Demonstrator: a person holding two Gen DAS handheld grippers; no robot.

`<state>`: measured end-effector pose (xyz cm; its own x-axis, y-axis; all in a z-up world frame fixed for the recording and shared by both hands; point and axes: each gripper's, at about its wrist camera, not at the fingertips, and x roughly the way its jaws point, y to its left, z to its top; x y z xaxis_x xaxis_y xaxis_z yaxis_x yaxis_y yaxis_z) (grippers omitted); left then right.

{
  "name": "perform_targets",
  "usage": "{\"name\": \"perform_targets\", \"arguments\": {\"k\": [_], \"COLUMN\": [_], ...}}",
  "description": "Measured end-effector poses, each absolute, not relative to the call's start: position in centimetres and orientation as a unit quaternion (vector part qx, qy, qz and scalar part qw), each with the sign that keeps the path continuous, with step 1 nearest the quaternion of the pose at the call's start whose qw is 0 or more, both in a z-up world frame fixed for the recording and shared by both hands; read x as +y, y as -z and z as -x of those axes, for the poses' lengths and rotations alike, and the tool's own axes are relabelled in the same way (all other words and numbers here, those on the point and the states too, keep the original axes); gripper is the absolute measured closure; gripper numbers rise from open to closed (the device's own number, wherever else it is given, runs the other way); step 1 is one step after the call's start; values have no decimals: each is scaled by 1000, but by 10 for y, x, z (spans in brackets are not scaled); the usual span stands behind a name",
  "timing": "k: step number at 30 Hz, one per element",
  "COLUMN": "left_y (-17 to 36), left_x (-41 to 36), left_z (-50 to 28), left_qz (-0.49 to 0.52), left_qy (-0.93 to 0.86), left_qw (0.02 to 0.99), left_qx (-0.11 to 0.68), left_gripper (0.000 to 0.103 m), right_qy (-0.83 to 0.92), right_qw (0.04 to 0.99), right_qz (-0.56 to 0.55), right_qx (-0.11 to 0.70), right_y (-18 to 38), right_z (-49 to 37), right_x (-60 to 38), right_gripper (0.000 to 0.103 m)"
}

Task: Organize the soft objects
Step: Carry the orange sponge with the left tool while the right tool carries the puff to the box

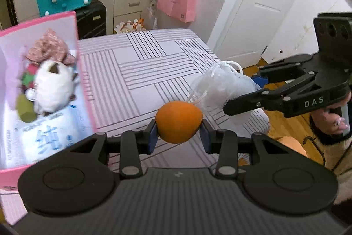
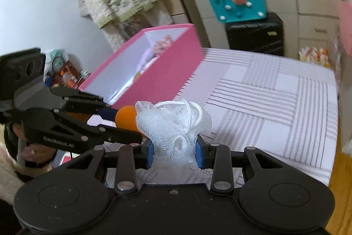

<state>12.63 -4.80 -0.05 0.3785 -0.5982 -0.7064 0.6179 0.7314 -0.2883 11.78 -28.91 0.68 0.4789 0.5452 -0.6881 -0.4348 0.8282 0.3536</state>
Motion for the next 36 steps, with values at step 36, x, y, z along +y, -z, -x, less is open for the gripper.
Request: {"name": "perform_targets", "arguments": {"k": [36], "left_y": [2], "left_x": [82], "left_z": [-200], "left_qz": [-154], "left_qy": [219], "left_qw": [880], "left_qx": [393], "left_gripper": [63], "right_qy": [-337], "right_qw": [869], "right_qz": [65], "right_qx": [358], "right_y": [-29], "right_z": [-245], "right_x": [-109], "right_gripper": [62]}}
